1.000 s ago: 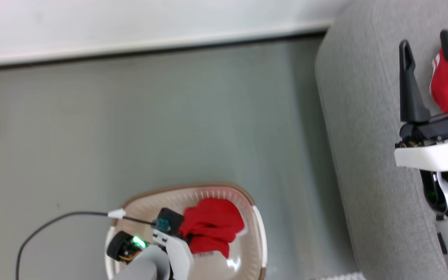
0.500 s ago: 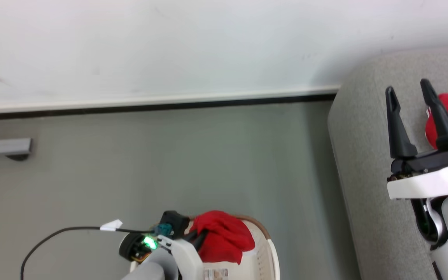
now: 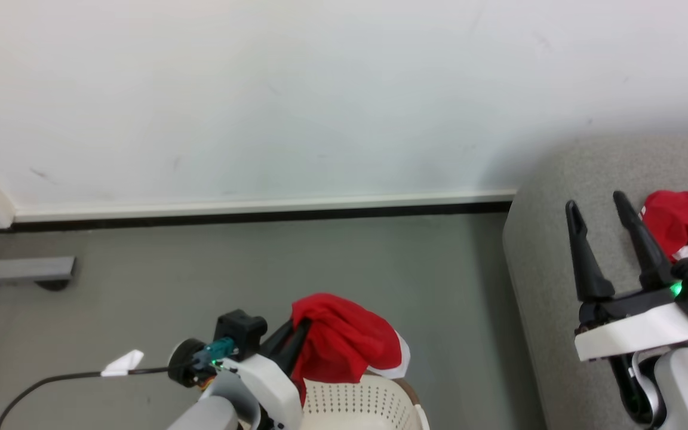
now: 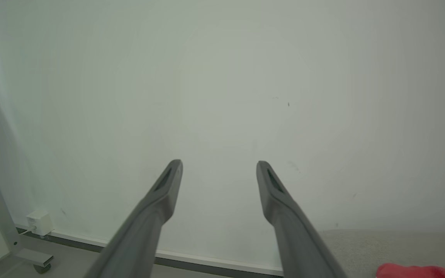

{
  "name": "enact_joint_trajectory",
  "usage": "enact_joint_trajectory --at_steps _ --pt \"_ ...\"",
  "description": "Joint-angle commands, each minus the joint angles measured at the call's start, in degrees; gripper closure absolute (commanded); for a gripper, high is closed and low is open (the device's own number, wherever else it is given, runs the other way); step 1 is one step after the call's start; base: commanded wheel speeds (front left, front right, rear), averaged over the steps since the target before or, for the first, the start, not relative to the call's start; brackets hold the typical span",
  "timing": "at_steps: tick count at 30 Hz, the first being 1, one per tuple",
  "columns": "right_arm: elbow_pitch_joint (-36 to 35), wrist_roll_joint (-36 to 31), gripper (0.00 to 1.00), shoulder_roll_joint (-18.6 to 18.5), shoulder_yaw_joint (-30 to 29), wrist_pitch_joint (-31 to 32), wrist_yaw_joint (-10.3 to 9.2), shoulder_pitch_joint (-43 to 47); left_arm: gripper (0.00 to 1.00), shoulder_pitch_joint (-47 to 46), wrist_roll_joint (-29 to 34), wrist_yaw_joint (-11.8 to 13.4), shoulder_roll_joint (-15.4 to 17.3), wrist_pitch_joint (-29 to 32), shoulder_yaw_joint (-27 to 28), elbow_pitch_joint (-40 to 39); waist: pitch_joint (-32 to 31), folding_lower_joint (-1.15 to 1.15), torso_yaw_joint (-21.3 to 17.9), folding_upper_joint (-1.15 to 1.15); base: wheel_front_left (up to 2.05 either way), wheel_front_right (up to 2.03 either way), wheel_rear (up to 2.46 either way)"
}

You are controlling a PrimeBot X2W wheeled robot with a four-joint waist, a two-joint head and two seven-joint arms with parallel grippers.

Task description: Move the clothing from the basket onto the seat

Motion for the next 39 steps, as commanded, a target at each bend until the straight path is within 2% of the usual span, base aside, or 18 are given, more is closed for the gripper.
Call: enact_joint_trajectory --at_steps 1,16,28,32,39 --pt "0.3 0.6 0.00 -0.1 0.1 0.0 -0.14 1.3 1.00 1.1 0.4 0.4 0.8 -0.1 0.7 -1.7 -1.2 0.01 0.1 -0.01 0.00 0.00 0.00" --pt "0.6 1.4 0.00 2.0 2.5 0.0 -0.13 5.8 1.00 3.6 0.7 4.3 5.1 0.3 5.7 -22.6 -4.8 0.01 -0.1 -0.01 0.00 0.00 0.00" --pt "0.7 1.8 0.00 2.3 5.1 0.0 -0.14 6.2 1.00 5.0 -0.3 6.1 6.7 2.9 5.9 -28.1 -4.6 0.01 -0.2 -0.01 0.00 0.00 0.00" --pt "0.2 2.7 0.00 1.8 9.4 0.0 -0.13 6.7 1.00 4.4 -0.5 6.2 6.5 3.3 5.7 -28.2 -4.5 0.01 0.1 -0.01 0.00 0.00 0.00" --pt "1.4 5.0 0.00 0.5 21.4 0.0 -0.14 7.5 1.00 2.9 -0.7 5.9 6.1 3.7 5.3 -27.8 -4.4 0.01 0.9 -0.01 0.00 0.00 0.00"
